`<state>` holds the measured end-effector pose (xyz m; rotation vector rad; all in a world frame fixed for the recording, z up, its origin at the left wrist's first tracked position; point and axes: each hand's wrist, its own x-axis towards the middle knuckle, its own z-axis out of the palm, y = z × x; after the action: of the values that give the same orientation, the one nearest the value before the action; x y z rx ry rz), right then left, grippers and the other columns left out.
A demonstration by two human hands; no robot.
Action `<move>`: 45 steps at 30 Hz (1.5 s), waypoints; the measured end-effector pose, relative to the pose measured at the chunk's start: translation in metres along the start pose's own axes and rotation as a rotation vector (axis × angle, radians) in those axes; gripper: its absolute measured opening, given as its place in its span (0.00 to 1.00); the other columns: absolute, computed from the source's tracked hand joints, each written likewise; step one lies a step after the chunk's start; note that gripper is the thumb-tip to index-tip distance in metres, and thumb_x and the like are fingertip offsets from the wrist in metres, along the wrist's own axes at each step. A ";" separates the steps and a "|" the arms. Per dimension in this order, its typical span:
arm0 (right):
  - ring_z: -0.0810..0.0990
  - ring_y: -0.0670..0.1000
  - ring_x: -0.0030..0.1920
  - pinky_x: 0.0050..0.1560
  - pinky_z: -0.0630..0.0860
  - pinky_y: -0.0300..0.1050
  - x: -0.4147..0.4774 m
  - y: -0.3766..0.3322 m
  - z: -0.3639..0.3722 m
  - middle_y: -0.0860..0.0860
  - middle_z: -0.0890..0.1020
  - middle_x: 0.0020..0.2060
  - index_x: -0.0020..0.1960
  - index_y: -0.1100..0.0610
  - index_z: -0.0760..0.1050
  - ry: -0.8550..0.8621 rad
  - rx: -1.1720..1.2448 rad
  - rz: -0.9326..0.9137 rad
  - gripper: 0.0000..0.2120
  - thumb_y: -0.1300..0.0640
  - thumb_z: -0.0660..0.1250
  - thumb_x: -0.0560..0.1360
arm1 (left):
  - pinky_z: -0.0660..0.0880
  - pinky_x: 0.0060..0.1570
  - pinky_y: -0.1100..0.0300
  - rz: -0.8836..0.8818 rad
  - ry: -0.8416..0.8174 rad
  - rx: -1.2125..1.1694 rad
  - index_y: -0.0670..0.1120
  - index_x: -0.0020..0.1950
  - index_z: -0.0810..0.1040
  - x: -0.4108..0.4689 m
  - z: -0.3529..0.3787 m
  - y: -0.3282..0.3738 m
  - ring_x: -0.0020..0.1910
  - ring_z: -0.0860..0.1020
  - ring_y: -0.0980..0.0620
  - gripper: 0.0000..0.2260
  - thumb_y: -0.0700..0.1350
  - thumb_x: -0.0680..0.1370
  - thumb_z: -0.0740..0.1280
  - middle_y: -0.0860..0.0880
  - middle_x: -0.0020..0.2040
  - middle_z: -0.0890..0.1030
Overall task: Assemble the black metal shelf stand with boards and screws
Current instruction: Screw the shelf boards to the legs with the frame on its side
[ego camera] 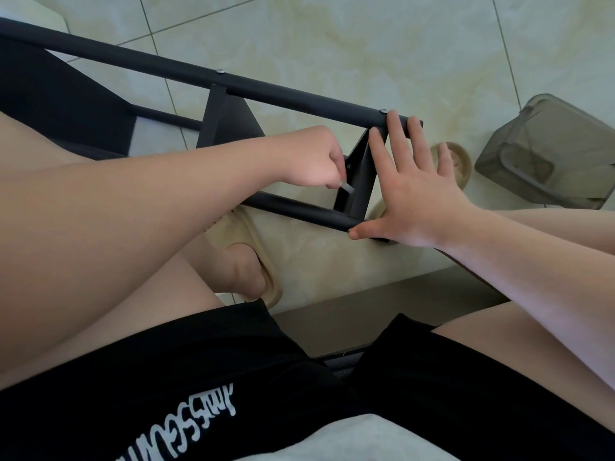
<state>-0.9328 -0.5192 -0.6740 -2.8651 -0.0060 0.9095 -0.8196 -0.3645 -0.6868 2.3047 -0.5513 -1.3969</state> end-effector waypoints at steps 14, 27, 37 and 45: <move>0.29 0.58 0.79 0.77 0.43 0.68 -0.001 0.001 0.000 0.53 0.29 0.79 0.80 0.53 0.32 0.004 0.014 -0.010 0.67 0.23 0.69 0.62 | 0.73 0.55 0.51 -0.254 0.022 -0.464 0.52 0.52 0.81 0.001 0.006 0.008 0.51 0.82 0.56 0.04 0.50 0.78 0.71 0.56 0.39 0.86; 0.29 0.58 0.79 0.77 0.43 0.68 0.000 0.000 0.001 0.52 0.29 0.79 0.81 0.53 0.32 0.012 0.014 -0.008 0.68 0.23 0.69 0.62 | 0.73 0.60 0.49 -0.293 -0.001 -0.560 0.54 0.53 0.81 0.001 0.007 0.013 0.52 0.82 0.55 0.04 0.49 0.81 0.67 0.57 0.41 0.87; 0.30 0.59 0.79 0.77 0.44 0.69 0.000 0.000 0.001 0.53 0.30 0.79 0.81 0.54 0.33 0.020 0.011 -0.008 0.68 0.22 0.69 0.61 | 0.69 0.65 0.45 -0.313 -0.061 -0.447 0.54 0.53 0.79 -0.001 0.009 0.014 0.54 0.80 0.56 0.03 0.50 0.81 0.66 0.57 0.41 0.86; 0.30 0.59 0.79 0.77 0.43 0.68 -0.001 0.001 0.000 0.53 0.30 0.79 0.81 0.54 0.32 0.016 0.011 -0.009 0.68 0.22 0.69 0.61 | 0.71 0.63 0.47 -0.362 -0.072 -0.467 0.54 0.52 0.81 0.001 0.007 0.013 0.52 0.80 0.56 0.04 0.50 0.79 0.68 0.58 0.42 0.86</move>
<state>-0.9335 -0.5200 -0.6739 -2.8599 -0.0125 0.8830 -0.8274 -0.3774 -0.6840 2.0353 0.1773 -1.5697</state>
